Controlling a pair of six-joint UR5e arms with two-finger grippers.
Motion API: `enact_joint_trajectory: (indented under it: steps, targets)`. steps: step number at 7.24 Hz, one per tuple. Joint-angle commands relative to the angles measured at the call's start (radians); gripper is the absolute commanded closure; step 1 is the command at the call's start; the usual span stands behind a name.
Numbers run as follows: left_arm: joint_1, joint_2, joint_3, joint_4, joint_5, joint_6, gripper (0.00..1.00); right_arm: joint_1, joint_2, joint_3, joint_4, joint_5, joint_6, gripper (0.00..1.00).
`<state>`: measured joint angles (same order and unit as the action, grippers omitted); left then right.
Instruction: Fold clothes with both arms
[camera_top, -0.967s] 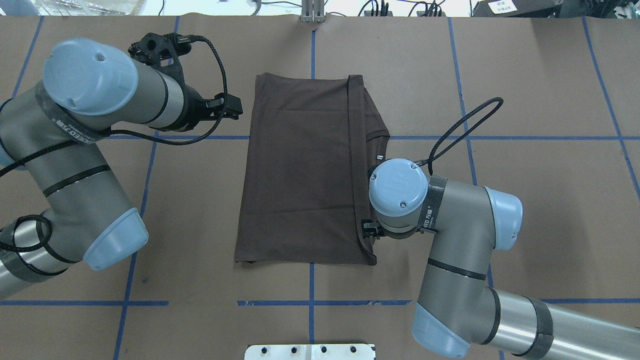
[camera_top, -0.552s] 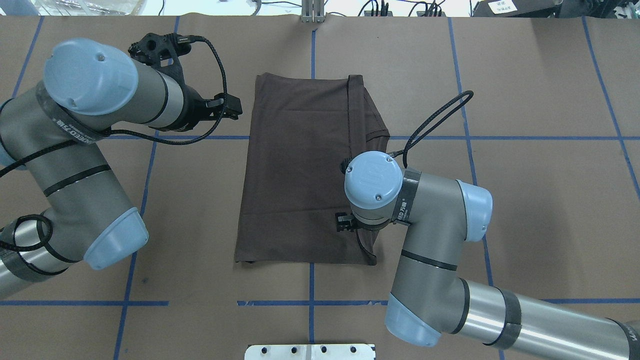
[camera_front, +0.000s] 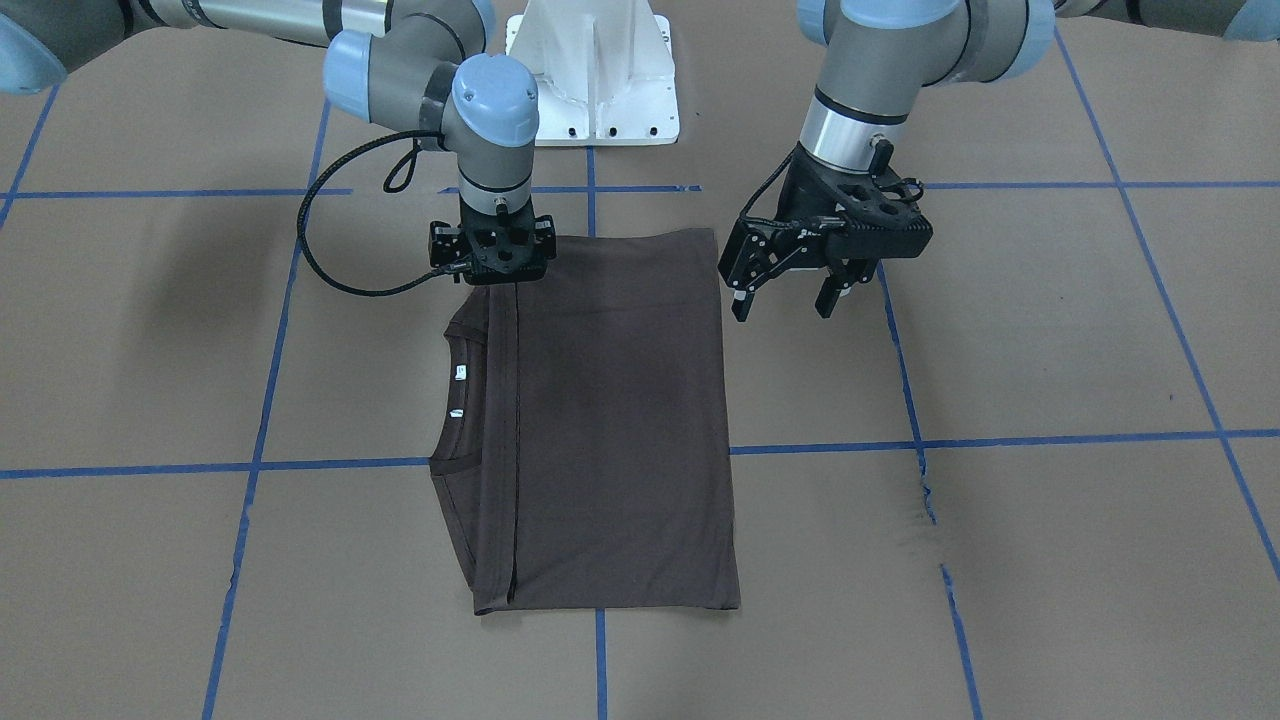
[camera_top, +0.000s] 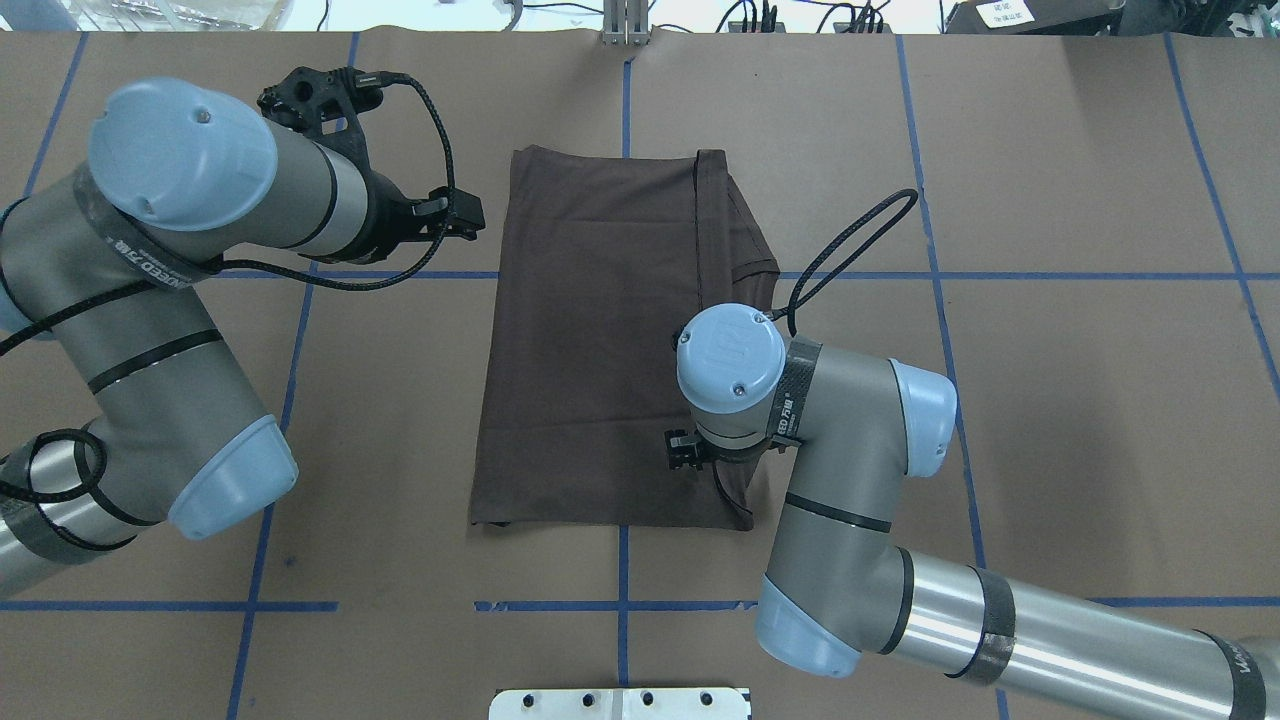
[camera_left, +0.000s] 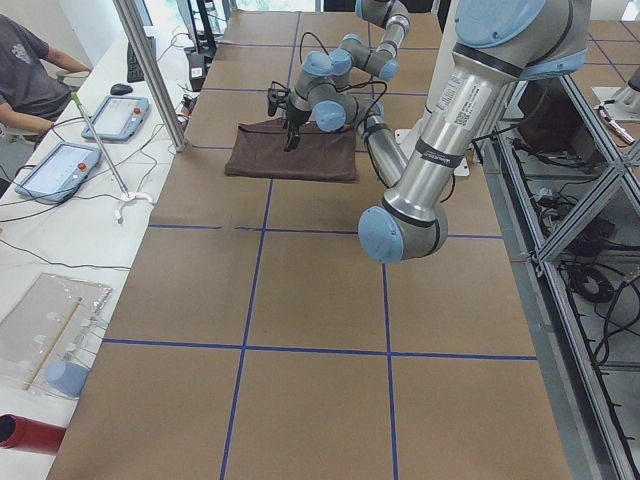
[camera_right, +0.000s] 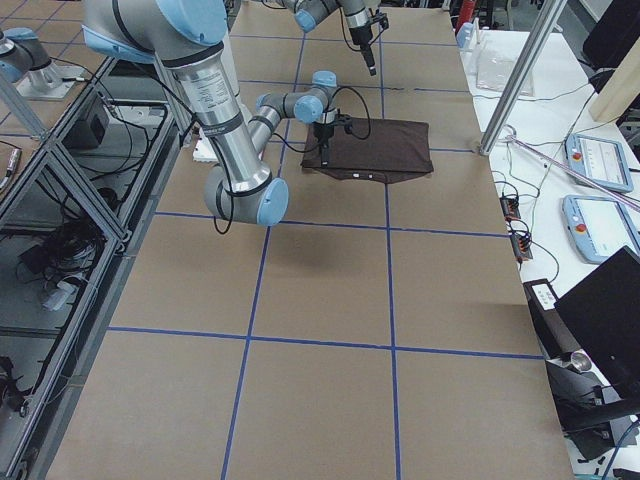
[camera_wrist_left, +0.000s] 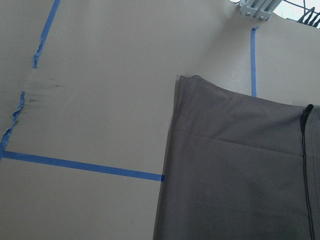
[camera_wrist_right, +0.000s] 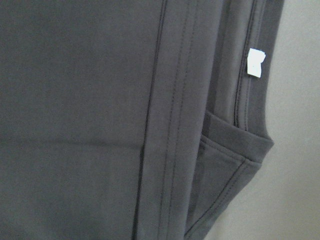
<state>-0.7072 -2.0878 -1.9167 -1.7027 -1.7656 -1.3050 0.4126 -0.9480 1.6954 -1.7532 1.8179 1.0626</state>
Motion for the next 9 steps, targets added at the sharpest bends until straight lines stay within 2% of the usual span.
enact_joint_trajectory:
  steps: [1, 9]
  targets:
    - [-0.001, 0.000, -0.005, 0.000, 0.000, 0.000, 0.00, 0.000, -0.003, -0.011, -0.003, 0.027, -0.004, 0.00]
    - [0.000, 0.000, -0.004, 0.000, 0.000, 0.000, 0.00, 0.011, -0.017, -0.014, -0.040, 0.040, -0.003, 0.00]
